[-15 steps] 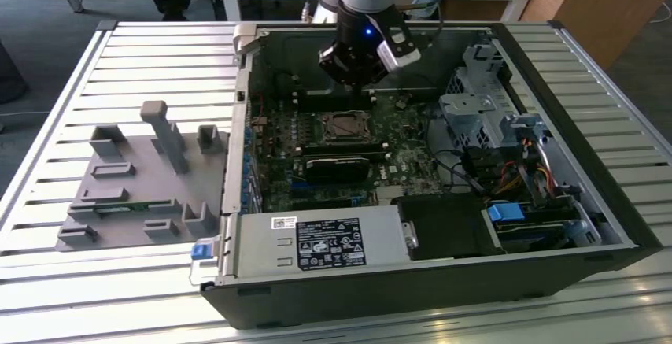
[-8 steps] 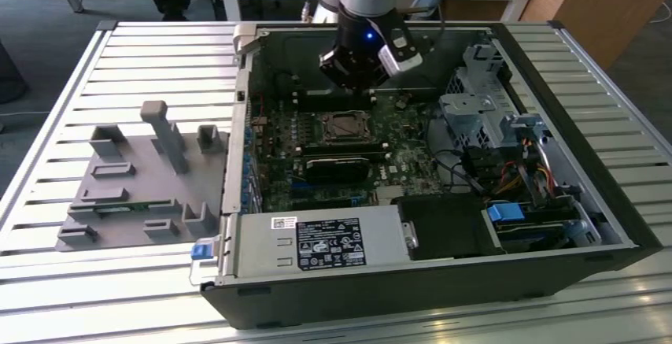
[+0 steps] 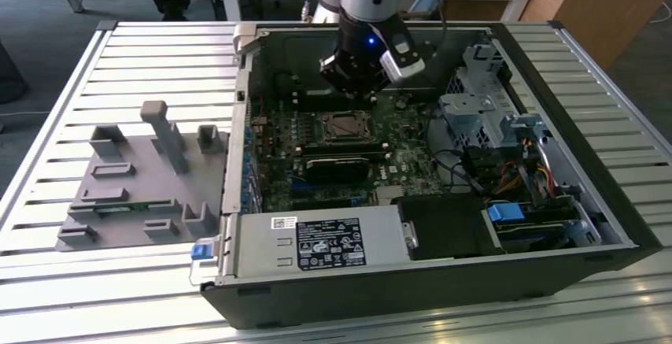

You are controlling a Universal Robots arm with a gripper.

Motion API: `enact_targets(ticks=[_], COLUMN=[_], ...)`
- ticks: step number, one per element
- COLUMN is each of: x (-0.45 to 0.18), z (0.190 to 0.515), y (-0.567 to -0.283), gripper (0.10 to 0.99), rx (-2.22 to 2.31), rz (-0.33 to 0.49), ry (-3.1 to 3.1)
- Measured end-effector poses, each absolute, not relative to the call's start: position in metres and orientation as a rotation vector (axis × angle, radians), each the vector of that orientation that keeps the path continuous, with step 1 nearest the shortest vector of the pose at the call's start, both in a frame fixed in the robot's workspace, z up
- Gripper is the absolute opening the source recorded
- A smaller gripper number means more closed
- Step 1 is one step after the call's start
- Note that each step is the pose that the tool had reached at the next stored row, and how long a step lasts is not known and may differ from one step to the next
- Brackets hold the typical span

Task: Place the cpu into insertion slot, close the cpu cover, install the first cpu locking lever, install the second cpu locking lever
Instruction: 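Install the second cpu locking lever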

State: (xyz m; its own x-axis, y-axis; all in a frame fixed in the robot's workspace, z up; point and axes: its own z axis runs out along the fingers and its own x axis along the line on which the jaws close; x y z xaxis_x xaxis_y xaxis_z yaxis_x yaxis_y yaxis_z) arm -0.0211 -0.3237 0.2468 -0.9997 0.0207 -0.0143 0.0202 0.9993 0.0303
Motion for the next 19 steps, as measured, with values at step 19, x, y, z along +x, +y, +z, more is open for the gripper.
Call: enact_targets(ticks=[19], x=[-0.021], z=[0.241], y=[-0.356], gripper=[0.106], rx=[0.033], rz=[0.159], ry=[3.128])
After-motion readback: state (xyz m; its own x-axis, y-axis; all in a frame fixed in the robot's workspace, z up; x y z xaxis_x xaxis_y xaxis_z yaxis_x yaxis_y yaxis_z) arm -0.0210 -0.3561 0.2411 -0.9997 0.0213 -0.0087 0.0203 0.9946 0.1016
